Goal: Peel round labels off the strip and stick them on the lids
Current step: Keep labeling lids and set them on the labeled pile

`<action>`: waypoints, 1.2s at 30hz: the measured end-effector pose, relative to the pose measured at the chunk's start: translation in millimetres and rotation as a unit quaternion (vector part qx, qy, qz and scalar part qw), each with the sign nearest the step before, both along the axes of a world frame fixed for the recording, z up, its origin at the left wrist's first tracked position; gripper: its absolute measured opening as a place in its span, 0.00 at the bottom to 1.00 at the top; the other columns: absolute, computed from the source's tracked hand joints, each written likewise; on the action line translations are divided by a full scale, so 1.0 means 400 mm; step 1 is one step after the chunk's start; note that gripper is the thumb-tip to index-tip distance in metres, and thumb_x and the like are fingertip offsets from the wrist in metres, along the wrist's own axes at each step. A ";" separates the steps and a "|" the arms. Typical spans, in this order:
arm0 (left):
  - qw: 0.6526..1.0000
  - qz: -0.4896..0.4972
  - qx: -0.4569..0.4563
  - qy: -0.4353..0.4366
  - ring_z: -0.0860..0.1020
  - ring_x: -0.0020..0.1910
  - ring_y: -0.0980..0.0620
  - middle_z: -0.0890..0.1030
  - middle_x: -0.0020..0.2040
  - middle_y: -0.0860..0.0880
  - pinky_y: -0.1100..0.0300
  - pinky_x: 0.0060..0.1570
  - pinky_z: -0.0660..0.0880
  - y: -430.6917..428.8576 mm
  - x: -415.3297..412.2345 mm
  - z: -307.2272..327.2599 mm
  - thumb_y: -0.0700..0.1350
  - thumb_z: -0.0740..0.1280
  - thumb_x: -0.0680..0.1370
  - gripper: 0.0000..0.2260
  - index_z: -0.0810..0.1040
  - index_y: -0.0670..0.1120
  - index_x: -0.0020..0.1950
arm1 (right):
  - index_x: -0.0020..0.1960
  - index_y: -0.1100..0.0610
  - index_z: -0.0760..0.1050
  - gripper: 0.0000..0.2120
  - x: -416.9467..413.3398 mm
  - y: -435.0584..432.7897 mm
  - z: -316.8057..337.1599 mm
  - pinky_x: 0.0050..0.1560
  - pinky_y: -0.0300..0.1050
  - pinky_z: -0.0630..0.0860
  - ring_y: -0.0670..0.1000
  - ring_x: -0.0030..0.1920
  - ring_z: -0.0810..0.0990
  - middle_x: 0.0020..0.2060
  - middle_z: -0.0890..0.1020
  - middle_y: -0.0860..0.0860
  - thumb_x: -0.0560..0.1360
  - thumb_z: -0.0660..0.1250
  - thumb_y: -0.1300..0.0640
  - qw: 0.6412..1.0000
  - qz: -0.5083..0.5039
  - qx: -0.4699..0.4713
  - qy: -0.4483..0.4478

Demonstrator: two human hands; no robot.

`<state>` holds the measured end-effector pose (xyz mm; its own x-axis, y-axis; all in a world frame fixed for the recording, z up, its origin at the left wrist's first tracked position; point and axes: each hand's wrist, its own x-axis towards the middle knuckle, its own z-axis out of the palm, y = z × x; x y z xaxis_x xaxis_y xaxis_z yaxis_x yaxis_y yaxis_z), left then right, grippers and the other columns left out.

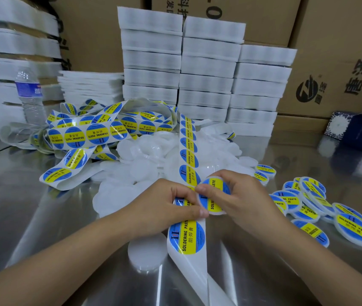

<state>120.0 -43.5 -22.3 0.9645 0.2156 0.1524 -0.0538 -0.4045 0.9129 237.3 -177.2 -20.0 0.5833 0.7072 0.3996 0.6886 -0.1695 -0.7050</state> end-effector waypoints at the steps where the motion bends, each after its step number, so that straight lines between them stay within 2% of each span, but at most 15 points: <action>1: 1.000 0.001 0.002 -0.001 0.77 0.29 0.62 0.80 0.29 0.56 0.71 0.32 0.72 0.000 0.001 -0.001 0.45 0.74 0.71 0.10 0.81 0.54 0.30 | 0.34 0.44 0.77 0.13 0.000 0.001 0.001 0.29 0.31 0.70 0.41 0.30 0.77 0.32 0.81 0.43 0.64 0.66 0.34 1.000 0.002 0.006 0.006; 5: 1.000 0.002 -0.001 0.001 0.78 0.29 0.62 0.81 0.30 0.56 0.71 0.32 0.72 0.000 0.001 -0.002 0.45 0.74 0.71 0.09 0.81 0.53 0.30 | 0.36 0.47 0.78 0.15 0.003 0.001 -0.001 0.30 0.37 0.71 0.44 0.30 0.76 0.32 0.81 0.46 0.66 0.65 0.36 1.000 -0.005 0.004 0.017; 9: 1.000 0.002 -0.003 -0.004 0.79 0.31 0.62 0.82 0.31 0.57 0.71 0.33 0.73 0.001 0.002 -0.003 0.44 0.74 0.71 0.09 0.82 0.53 0.31 | 0.36 0.50 0.78 0.24 0.002 -0.001 0.003 0.30 0.34 0.68 0.42 0.29 0.73 0.30 0.79 0.47 0.64 0.59 0.31 1.000 -0.012 0.002 0.003; 13: 1.000 0.004 0.000 -0.005 0.80 0.33 0.62 0.83 0.33 0.56 0.70 0.36 0.74 0.003 0.005 -0.006 0.44 0.74 0.71 0.09 0.82 0.53 0.32 | 0.35 0.56 0.76 0.25 0.003 0.000 0.004 0.29 0.34 0.66 0.43 0.27 0.69 0.27 0.75 0.49 0.70 0.57 0.35 1.000 -0.022 0.000 -0.011; 16: 1.000 0.005 0.001 -0.002 0.81 0.34 0.60 0.84 0.35 0.55 0.69 0.36 0.75 0.003 0.005 -0.007 0.45 0.74 0.71 0.07 0.82 0.53 0.33 | 0.35 0.59 0.73 0.30 0.004 -0.005 0.002 0.33 0.39 0.68 0.47 0.30 0.69 0.27 0.73 0.50 0.68 0.50 0.33 0.998 -0.043 -0.011 -0.041; 18: 1.000 0.011 -0.007 -0.004 0.82 0.34 0.59 0.84 0.34 0.54 0.68 0.35 0.75 0.003 0.006 -0.007 0.45 0.74 0.71 0.05 0.83 0.52 0.35 | 0.44 0.54 0.75 0.31 0.007 -0.012 0.001 0.41 0.45 0.71 0.49 0.37 0.74 0.33 0.77 0.47 0.70 0.47 0.30 0.994 -0.054 -0.036 -0.093; 20: 0.999 0.021 -0.033 -0.005 0.83 0.34 0.56 0.84 0.34 0.52 0.66 0.34 0.77 0.003 0.006 -0.004 0.45 0.74 0.71 0.04 0.83 0.50 0.36 | 0.58 0.41 0.71 0.27 0.009 -0.017 0.001 0.48 0.38 0.71 0.39 0.49 0.74 0.47 0.76 0.36 0.71 0.49 0.26 0.990 -0.014 -0.056 -0.130; 22: 0.998 0.027 -0.062 -0.005 0.83 0.33 0.54 0.84 0.33 0.50 0.63 0.35 0.78 0.005 0.007 -0.001 0.44 0.73 0.72 0.05 0.84 0.50 0.36 | 0.66 0.36 0.64 0.32 0.006 -0.017 0.000 0.51 0.29 0.67 0.31 0.56 0.69 0.54 0.68 0.30 0.65 0.57 0.26 0.985 0.055 -0.074 -0.147; 24: 0.996 0.027 -0.080 -0.005 0.81 0.33 0.55 0.83 0.33 0.50 0.61 0.38 0.79 0.006 0.007 0.002 0.42 0.72 0.73 0.09 0.83 0.51 0.33 | 0.68 0.40 0.64 0.36 0.012 -0.013 -0.009 0.47 0.25 0.66 0.31 0.53 0.69 0.53 0.67 0.32 0.63 0.67 0.30 0.984 0.086 -0.061 -0.146; 25: 0.996 0.026 -0.084 -0.004 0.81 0.33 0.55 0.83 0.33 0.51 0.61 0.38 0.79 0.005 0.007 0.003 0.42 0.71 0.73 0.10 0.83 0.51 0.32 | 0.67 0.39 0.65 0.35 0.013 -0.011 -0.012 0.45 0.25 0.67 0.32 0.51 0.71 0.52 0.68 0.33 0.63 0.69 0.32 0.985 0.088 -0.049 -0.139; 28: 0.996 0.027 -0.084 -0.001 0.81 0.32 0.56 0.82 0.32 0.52 0.65 0.36 0.76 0.003 0.006 0.003 0.42 0.71 0.74 0.11 0.82 0.52 0.31 | 0.59 0.32 0.66 0.29 0.013 -0.008 -0.010 0.39 0.28 0.69 0.39 0.42 0.74 0.50 0.71 0.33 0.60 0.68 0.31 0.990 0.077 -0.032 -0.115; 31: 0.996 0.027 -0.077 -0.024 0.82 0.36 0.58 0.84 0.36 0.53 0.67 0.38 0.76 0.002 0.010 0.002 0.43 0.70 0.75 0.09 0.83 0.51 0.36 | 0.56 0.30 0.66 0.28 0.019 -0.008 0.000 0.35 0.30 0.70 0.41 0.38 0.74 0.50 0.72 0.33 0.58 0.66 0.28 0.994 0.048 -0.020 -0.093; 33: 0.996 0.024 -0.078 -0.044 0.83 0.45 0.57 0.86 0.43 0.53 0.67 0.46 0.77 0.001 0.009 0.006 0.50 0.70 0.73 0.06 0.85 0.50 0.43 | 0.59 0.32 0.65 0.32 0.036 -0.012 0.013 0.35 0.33 0.68 0.41 0.37 0.74 0.48 0.73 0.36 0.57 0.65 0.25 0.998 -0.011 -0.024 -0.062; 35: 0.993 0.016 -0.101 -0.053 0.83 0.49 0.58 0.86 0.47 0.53 0.68 0.48 0.77 0.004 0.007 0.007 0.59 0.69 0.65 0.18 0.84 0.50 0.48 | 0.64 0.39 0.64 0.34 0.068 -0.025 0.028 0.37 0.39 0.68 0.42 0.39 0.75 0.47 0.74 0.40 0.62 0.63 0.28 0.993 -0.103 -0.051 -0.039; 36: 0.992 0.014 -0.111 -0.054 0.83 0.49 0.58 0.86 0.48 0.53 0.68 0.48 0.77 0.007 0.006 0.006 0.59 0.69 0.62 0.20 0.84 0.51 0.49 | 0.66 0.44 0.63 0.34 0.087 -0.036 0.035 0.39 0.42 0.69 0.45 0.44 0.77 0.49 0.76 0.43 0.65 0.62 0.29 0.985 -0.154 -0.068 -0.039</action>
